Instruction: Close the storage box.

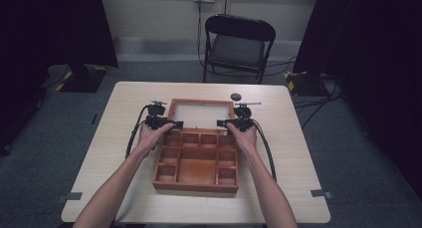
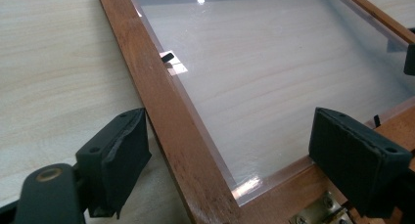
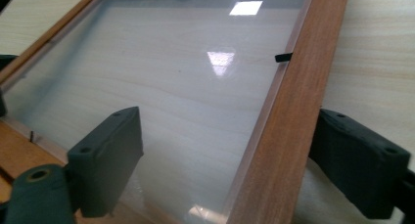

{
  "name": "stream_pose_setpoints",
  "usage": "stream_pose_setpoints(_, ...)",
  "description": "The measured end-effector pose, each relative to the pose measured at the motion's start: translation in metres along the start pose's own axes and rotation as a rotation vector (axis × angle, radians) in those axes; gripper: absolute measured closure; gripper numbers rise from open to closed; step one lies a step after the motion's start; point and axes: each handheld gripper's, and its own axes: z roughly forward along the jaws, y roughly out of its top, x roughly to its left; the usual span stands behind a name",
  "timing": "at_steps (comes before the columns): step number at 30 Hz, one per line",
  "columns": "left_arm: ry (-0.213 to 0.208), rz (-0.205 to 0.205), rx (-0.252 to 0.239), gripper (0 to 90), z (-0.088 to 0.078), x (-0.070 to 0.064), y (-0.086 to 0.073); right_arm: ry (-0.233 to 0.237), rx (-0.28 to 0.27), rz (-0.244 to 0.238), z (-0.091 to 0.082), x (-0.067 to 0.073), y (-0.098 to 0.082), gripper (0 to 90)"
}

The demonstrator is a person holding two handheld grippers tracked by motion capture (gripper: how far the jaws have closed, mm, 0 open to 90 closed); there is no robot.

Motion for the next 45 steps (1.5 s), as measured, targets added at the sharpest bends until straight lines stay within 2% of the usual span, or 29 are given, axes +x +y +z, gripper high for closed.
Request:
stream_pose_setpoints(5, -0.007, 0.001, 0.003, 14.2, 0.000, 0.001, 0.000, -0.006, -0.001, -0.007, 0.000, 0.000, 0.000, 14.3)
stream_pose_setpoints(7, -0.023, -0.019, 0.000, 13.8, 0.002, 0.003, 0.000, -0.010, -0.005, -0.001, -0.001, 0.000, 0.000, 15.0)
stream_pose_setpoints(11, -0.030, -0.014, 0.004, 13.6, 0.002, 0.005, 0.000, -0.017, -0.013, -0.002, -0.001, 0.001, -0.001, 15.7)
stream_pose_setpoints(15, -0.052, -0.050, 0.002, 12.9, 0.003, 0.007, -0.001, -0.019, -0.012, -0.003, -0.001, 0.001, -0.001, 15.8)
stream_pose_setpoints(21, -0.078, -0.077, 0.013, 13.8, 0.005, 0.009, -0.001, -0.019, -0.014, -0.001, -0.002, 0.001, -0.001, 15.8)
stream_pose_setpoints(25, -0.067, -0.079, 0.011, 14.2, 0.005, 0.007, -0.001, -0.018, -0.015, 0.000, -0.001, 0.001, -0.001, 15.8)
stream_pose_setpoints(27, -0.074, -0.079, 0.011, 14.2, 0.004, 0.008, -0.001, -0.017, -0.015, -0.002, -0.002, 0.001, 0.000, 15.8)
stream_pose_setpoints(32, -0.073, -0.061, 0.003, 14.9, 0.003, 0.007, 0.000, -0.033, -0.018, -0.020, -0.003, 0.003, 0.002, 17.2)
stream_pose_setpoints(36, -0.130, -0.096, 0.006, 19.2, 0.003, 0.010, -0.001, -0.046, -0.033, -0.039, -0.007, 0.005, 0.005, 19.4)
stream_pose_setpoints(39, -0.129, -0.085, -0.001, 19.3, 0.003, 0.009, 0.000, -0.053, -0.032, -0.058, -0.008, 0.007, 0.007, 20.4)
stream_pose_setpoints(43, -0.114, -0.054, -0.009, 19.8, 0.000, 0.007, 0.001, -0.042, -0.052, -0.044, -0.014, 0.003, 0.008, 30.2)
stream_pose_setpoints(45, -0.102, -0.036, -0.009, 20.0, -0.002, 0.005, 0.003, -0.045, -0.066, -0.055, -0.017, 0.003, 0.009, 31.6)
